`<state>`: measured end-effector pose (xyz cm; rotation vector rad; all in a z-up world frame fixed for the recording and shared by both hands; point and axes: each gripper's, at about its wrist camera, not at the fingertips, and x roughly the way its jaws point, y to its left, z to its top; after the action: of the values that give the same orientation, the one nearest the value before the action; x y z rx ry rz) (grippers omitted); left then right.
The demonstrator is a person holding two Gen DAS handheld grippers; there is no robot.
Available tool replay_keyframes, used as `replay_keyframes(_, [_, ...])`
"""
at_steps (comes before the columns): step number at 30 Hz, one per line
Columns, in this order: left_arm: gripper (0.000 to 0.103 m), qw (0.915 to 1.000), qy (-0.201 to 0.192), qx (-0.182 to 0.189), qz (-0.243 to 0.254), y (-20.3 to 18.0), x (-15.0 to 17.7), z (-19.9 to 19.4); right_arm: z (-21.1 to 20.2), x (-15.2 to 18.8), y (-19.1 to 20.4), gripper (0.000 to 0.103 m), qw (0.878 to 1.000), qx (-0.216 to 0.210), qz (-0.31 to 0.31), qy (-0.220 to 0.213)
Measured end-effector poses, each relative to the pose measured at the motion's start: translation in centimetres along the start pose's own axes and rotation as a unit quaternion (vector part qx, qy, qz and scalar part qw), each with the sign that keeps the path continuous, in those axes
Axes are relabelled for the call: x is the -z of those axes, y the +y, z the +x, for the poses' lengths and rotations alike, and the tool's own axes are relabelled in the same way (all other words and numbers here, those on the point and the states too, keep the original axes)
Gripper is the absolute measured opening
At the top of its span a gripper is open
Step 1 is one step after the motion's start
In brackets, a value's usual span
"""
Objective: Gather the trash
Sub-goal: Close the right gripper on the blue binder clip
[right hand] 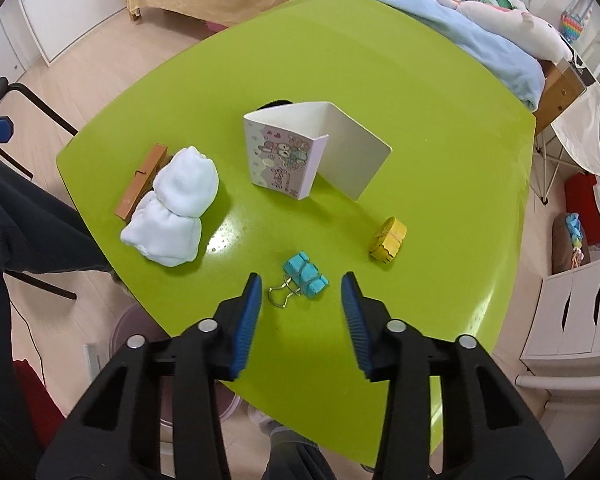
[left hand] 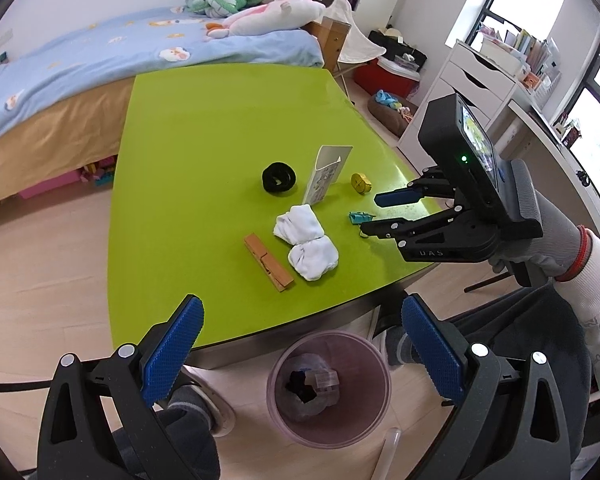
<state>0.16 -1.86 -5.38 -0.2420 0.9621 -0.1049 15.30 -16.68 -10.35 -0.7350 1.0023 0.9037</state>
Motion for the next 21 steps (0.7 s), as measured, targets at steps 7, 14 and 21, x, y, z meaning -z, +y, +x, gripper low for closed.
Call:
replay_keyframes(7, [0.095, 1.0000, 0.003, 0.003, -0.002, 0.0, 0.0, 0.2, 0.3, -0.3, 0.4, 0.014, 1.000, -0.005, -0.004, 0.001])
replay_keyframes(14, [0.095, 1.0000, 0.005, 0.000, 0.000, 0.1, -0.1, 0.3, -0.3, -0.4, -0.3, 0.003, 1.000, 0.005, 0.018, -0.003])
replay_keyframes(21, [0.095, 0.9998, 0.014, -0.010, 0.000, 0.2, -1.0, 0.9, -1.4, 0.3, -1.5, 0.001, 0.997, -0.021, 0.075, -0.003])
